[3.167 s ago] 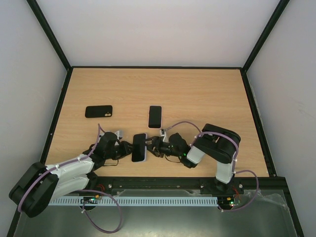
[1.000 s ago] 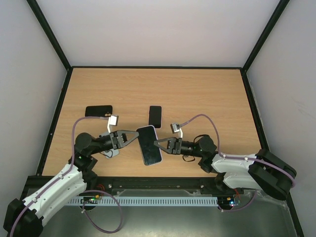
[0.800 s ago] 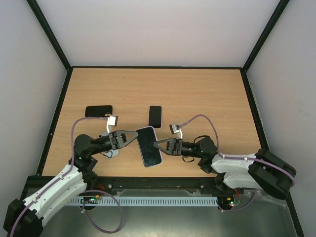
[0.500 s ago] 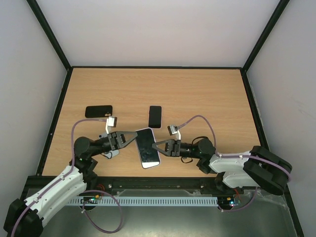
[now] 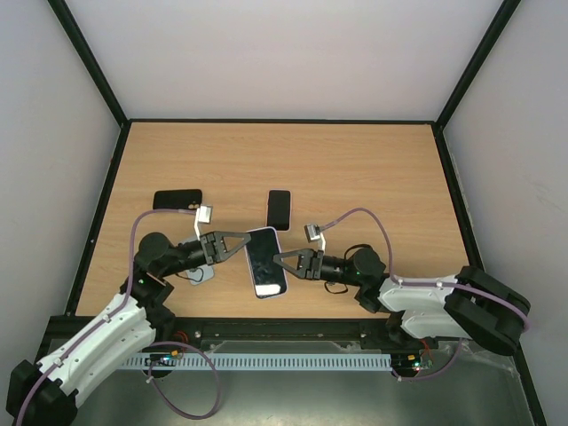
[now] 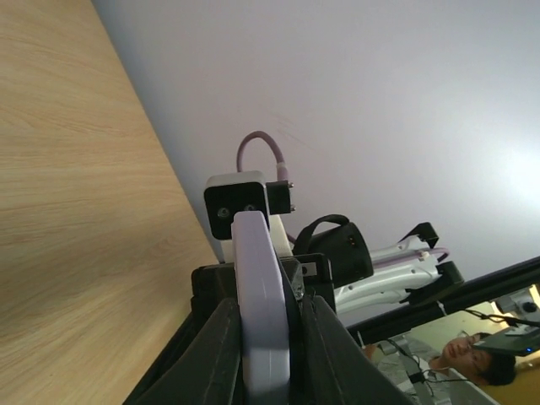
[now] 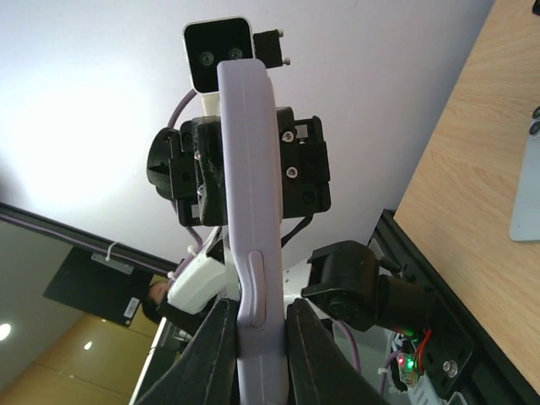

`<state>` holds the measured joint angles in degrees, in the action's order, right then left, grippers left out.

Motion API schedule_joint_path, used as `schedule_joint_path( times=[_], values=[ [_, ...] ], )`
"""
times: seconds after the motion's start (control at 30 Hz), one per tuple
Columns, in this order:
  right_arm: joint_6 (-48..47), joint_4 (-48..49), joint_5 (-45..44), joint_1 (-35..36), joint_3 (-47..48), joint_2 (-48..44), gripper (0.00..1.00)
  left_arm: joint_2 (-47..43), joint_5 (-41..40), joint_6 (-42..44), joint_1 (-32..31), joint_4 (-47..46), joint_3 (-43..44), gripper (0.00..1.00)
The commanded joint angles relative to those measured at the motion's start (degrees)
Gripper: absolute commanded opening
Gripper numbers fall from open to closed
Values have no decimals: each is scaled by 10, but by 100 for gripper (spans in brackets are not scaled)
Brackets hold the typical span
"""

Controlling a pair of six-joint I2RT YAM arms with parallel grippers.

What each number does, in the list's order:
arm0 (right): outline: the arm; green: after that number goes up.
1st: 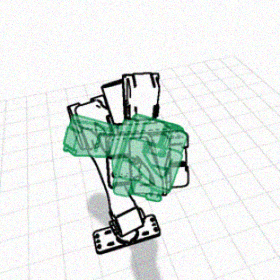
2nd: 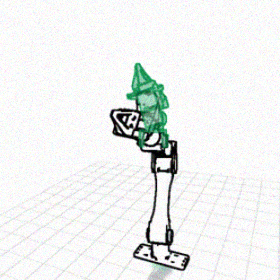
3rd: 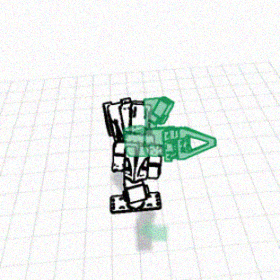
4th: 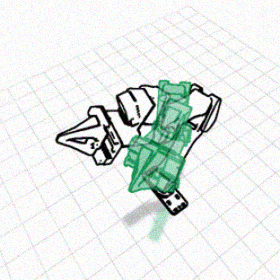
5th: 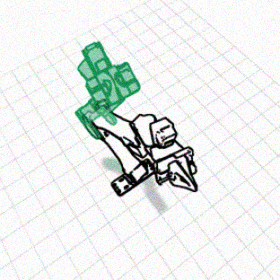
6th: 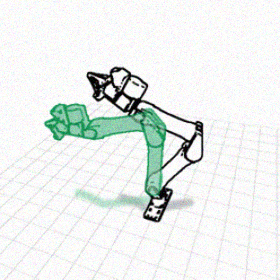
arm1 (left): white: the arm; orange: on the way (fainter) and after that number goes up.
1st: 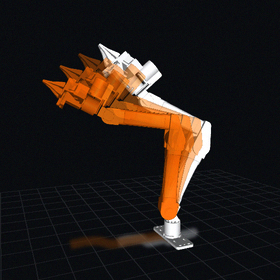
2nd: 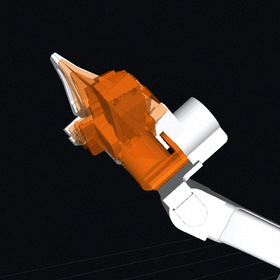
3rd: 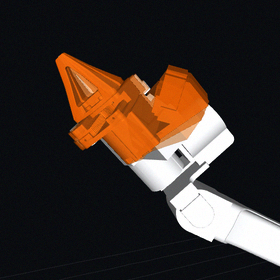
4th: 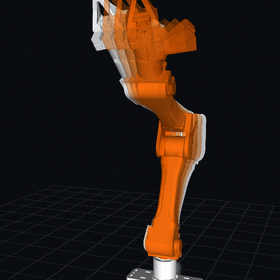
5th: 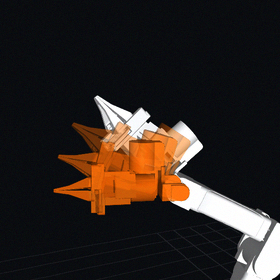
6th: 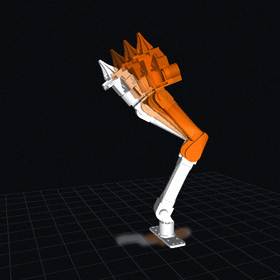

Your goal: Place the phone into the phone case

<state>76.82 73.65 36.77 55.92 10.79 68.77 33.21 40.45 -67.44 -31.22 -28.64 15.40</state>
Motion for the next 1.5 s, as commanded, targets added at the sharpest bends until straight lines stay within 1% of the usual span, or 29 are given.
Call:
schedule_joint_path(
  times=[0.0,0.03,0.1,0.17,0.2,0.23,0.27,0.3,0.43,0.5,0.67,0.73,0.77,0.8,0.83,0.93,1.03,1.1,1.2,1.3,1.47],
  values=[
    [-20,-5,-10,9,15,-32,9,12,-13,62,-2,79,25,2],
    [-20,-6,-9,9,16,-33,7,13,-10,64,-2,82,25,2],
    [-21,-9,-11,9,13,-37,4,12,-12,67,-2,93,26,9],
    [-23,-9,-18,9,6,-39,3,11,-16,63,-2,96,25,25],
    [-23,-8,-22,9,2,-40,3,13,-16,58,-2,91,23,29],
    [-24,-4,-28,9,-1,-41,3,16,-13,55,-2,85,23,31],
    [-25,-4,-30,9,-2,-43,3,20,-11,53,-2,81,23,31],
    [-26,-4,-32,9,-3,-43,3,24,-9,54,-2,79,25,29],
    [-31,-12,-32,9,-2,-43,3,34,-13,62,-2,80,27,8],
    [-36,-20,-33,9,-1,-45,3,38,-23,73,-2,96,31,3],
    [-39,-37,-44,9,-7,-53,10,48,-28,97,-2,123,48,2],
    [-38,-39,-49,9,-8,-56,10,50,-28,97,-2,125,51,2],
    [-37,-39,-51,9,-9,-58,7,51,-27,96,-2,127,53,2],
    [-36,-39,-55,9,-9,-61,5,52,-25,97,-2,131,57,4],
    [-35,-39,-59,9,-10,-66,4,52,-24,97,-2,136,59,9],
    [-31,-42,-84,9,-13,-82,2,52,-18,88,-2,134,61,26],
    [-26,-44,-116,9,-15,-100,2,51,-2,62,-2,102,46,44],
    [-23,-44,-140,9,-16,-114,2,49,8,36,-3,61,26,55],
    [-19,-44,-175,9,-16,-128,2,43,15,-11,-10,-8,-13,64],
    [-19,-50,-204,9,-13,-139,2,39,12,-35,-24,-56,-40,71],
    [-23,-61,-238,9,-4,-145,2,34,1,-54,-48,-93,-57,75]
  ],
)
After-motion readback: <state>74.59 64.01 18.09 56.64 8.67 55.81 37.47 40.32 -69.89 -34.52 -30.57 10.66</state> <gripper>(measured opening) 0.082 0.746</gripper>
